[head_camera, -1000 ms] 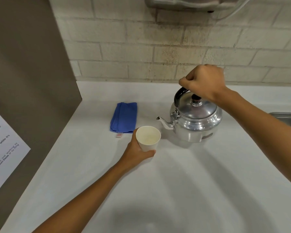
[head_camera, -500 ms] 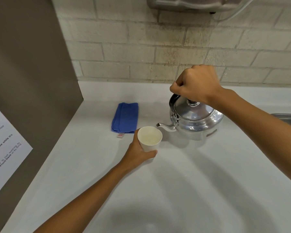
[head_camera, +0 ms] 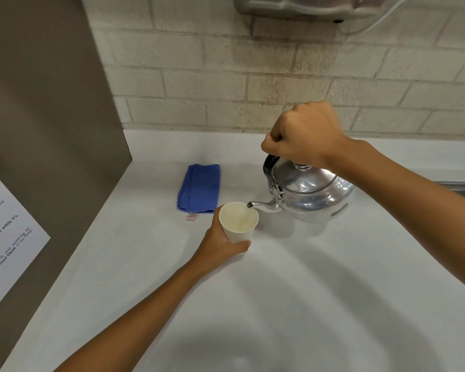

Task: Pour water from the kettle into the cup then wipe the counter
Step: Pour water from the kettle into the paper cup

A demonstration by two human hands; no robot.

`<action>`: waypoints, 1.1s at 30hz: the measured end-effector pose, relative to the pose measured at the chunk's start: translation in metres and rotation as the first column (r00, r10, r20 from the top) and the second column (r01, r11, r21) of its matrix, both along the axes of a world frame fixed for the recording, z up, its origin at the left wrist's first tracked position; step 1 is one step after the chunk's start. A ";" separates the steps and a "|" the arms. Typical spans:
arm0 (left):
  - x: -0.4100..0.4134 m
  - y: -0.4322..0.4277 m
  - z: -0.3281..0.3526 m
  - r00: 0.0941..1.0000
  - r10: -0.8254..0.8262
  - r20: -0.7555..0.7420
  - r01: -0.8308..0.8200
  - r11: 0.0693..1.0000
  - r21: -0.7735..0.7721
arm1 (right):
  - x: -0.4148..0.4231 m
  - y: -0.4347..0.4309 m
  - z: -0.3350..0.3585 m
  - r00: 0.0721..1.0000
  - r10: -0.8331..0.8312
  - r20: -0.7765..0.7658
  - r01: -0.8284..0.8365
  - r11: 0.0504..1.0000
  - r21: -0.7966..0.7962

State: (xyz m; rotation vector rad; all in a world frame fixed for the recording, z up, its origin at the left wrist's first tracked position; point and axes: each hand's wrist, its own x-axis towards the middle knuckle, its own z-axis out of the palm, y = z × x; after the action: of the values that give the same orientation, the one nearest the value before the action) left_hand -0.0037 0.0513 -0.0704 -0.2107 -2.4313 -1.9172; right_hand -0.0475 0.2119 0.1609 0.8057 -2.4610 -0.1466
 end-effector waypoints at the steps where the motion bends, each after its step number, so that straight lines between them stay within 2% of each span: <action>1: 0.000 0.000 0.000 1.000 -0.003 -0.002 0.003 1.000 0.001 | 0.001 -0.002 0.001 1.000 0.008 -0.003 -0.008 1.000 0.006; 16: -0.002 -0.001 -0.002 1.000 -0.016 -0.022 0.016 1.000 0.000 | 0.010 -0.013 0.003 0.999 0.038 0.005 -0.039 0.994 0.105; 33: 0.000 -0.001 0.000 1.000 -0.013 -0.002 0.013 1.000 0.001 | 0.009 -0.015 0.009 0.996 0.080 -0.036 -0.074 0.987 0.142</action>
State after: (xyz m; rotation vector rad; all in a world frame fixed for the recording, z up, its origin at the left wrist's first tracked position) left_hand -0.0039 0.0501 -0.0707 -0.2291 -2.4339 -1.9225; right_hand -0.0384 0.1968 0.1699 0.9467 -2.3971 -0.3084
